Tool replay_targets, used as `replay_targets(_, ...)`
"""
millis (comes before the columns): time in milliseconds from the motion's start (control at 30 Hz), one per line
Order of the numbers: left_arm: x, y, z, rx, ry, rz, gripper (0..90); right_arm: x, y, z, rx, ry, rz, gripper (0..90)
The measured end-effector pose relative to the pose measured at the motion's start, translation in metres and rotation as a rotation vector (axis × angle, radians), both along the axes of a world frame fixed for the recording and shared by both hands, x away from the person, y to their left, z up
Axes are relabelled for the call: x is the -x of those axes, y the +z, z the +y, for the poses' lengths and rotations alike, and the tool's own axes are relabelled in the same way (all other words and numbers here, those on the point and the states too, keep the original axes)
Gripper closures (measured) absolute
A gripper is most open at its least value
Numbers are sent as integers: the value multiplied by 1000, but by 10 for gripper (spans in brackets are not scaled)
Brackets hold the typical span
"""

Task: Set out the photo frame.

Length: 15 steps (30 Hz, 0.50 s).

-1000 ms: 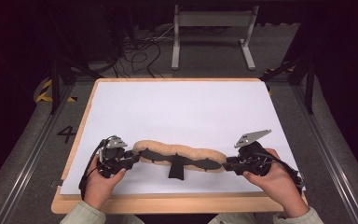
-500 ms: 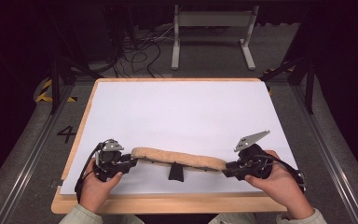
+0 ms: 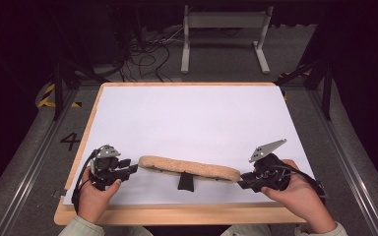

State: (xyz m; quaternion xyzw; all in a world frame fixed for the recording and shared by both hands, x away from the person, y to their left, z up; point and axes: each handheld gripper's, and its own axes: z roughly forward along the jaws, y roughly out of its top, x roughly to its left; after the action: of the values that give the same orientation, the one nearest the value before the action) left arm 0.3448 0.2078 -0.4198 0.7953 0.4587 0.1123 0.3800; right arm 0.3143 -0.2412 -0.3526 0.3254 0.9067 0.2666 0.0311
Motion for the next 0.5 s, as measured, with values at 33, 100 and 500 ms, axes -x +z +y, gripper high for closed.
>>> replay_targets(33,0,1,1,4,18,-7,631,0,0,0,13,-1,-1,800)
replay_targets(100,0,2,3,13,51,-34,658,1,0,0,24,10,-3,840)
replay_targets(500,-17,-2,1,67,71,-127,900,3,-17,9,95,50,22,900)
